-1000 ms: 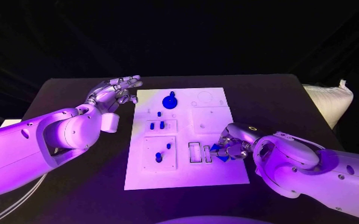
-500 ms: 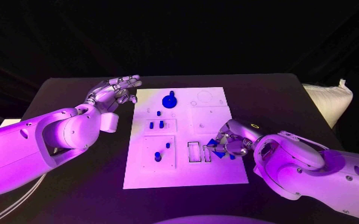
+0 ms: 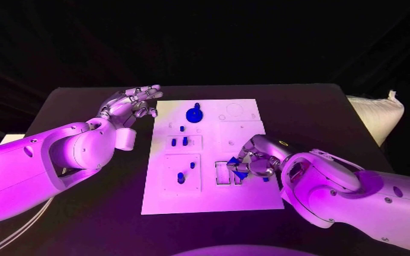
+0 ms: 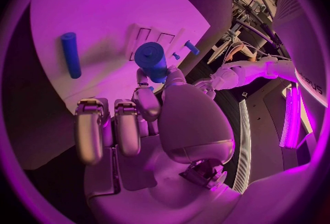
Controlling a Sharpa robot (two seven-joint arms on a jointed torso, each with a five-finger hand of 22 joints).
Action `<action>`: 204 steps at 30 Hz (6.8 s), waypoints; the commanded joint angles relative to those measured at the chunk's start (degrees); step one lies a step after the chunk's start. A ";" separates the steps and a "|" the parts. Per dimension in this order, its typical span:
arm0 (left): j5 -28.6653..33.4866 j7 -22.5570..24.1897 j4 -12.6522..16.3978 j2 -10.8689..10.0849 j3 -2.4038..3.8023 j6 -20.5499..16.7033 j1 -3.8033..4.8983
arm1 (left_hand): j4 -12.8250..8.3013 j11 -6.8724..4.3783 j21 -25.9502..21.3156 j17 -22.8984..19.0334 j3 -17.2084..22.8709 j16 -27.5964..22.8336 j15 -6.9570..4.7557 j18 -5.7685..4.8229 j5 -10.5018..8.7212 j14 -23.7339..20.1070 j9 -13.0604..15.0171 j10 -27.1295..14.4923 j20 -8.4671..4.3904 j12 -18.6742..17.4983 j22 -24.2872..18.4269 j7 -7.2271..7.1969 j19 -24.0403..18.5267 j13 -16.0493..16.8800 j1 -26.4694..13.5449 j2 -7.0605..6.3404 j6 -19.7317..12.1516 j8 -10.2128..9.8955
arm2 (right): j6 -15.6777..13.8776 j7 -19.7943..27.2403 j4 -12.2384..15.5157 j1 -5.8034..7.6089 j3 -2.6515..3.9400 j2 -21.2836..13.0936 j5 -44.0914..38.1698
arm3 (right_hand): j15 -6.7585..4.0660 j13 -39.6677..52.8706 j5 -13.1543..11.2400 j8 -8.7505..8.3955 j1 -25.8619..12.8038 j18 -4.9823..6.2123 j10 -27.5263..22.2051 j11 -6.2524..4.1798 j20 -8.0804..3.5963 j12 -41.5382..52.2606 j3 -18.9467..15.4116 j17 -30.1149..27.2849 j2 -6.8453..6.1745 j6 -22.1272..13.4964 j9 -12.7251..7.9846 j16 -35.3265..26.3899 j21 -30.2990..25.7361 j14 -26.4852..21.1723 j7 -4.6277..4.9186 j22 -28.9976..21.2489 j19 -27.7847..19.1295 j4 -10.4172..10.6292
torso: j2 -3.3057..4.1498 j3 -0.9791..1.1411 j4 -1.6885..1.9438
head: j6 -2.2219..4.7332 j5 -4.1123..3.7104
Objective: Assemble the parts on the task board
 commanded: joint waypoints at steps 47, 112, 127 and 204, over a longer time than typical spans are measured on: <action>-0.25 0.08 0.96 -0.38 0.03 1.10 0.03 | 0.03 0.07 -0.28 -0.20 -0.39 0.33 0.01 0.64 -0.03 -0.38 0.04 -0.52 -0.08 0.33 -0.09 0.15 -0.43 -0.01 -0.80 0.22 -0.51 0.36 | 11.42 -2.13 -4.15 -0.22 -0.11 5.42 -7.33 | -1.44 23.08 -8.33 2.89 -4.31 -1.29 5.50 -3.75 -1.32 14.40 -3.68 14.51 4.91 4.86 5.62 0.94 1.00 5.79 -3.42 11.84 4.52 0.04 | 0.03 0.07 0.01 | -0.54 0.52; -0.42 -0.15 0.78 -0.42 0.01 1.32 0.02 | -0.07 0.07 -0.29 -0.36 -0.40 0.32 0.02 0.65 -0.01 -0.45 0.02 -0.72 -0.07 0.45 -0.10 0.16 -0.45 -0.02 -0.76 0.19 -0.65 0.38 | 9.93 -0.21 -1.50 -0.28 0.21 2.28 -6.70 | -1.64 24.51 -15.66 5.23 -3.10 -1.39 6.03 -3.96 -1.57 14.53 -6.15 14.83 5.96 2.35 12.75 1.10 1.23 5.85 -3.66 12.32 4.68 -4.62 | 0.10 0.06 0.03 | -0.52 0.62; -0.43 -0.27 0.80 -0.49 0.01 1.36 0.02 | -0.07 0.07 -0.29 -0.36 -0.40 0.32 0.02 0.65 -0.01 -0.45 0.02 -0.72 -0.07 0.45 -0.10 0.16 -0.45 -0.02 -0.76 0.19 -0.65 0.38 | 10.64 -0.42 -2.67 -0.32 0.18 3.34 -8.37 | -1.69 24.69 -17.92 5.19 -0.03 -1.36 6.08 -4.03 -1.61 14.59 -5.12 14.64 5.03 2.17 13.24 0.99 1.14 5.81 -3.74 12.24 4.62 -7.18 | 0.05 0.05 -0.03 | -0.54 0.52; -1.35 -0.59 0.98 -0.44 -0.02 1.57 0.02 | -0.15 0.11 -0.30 -0.46 -0.35 0.37 0.05 0.66 0.01 -0.53 0.02 -1.00 -0.04 0.71 -0.11 0.20 -0.49 -0.03 -0.74 0.34 -0.76 0.50 | 17.60 -0.79 -3.13 -1.61 -0.68 -5.41 -20.12 | 0.75 18.81 -17.08 -10.45 -0.58 -0.59 2.86 -1.13 0.66 2.59 18.86 12.37 -8.76 3.45 2.73 -0.57 -1.60 5.32 -0.28 9.52 3.26 -1.23 | 0.03 0.05 -0.03 | 0.10 -0.98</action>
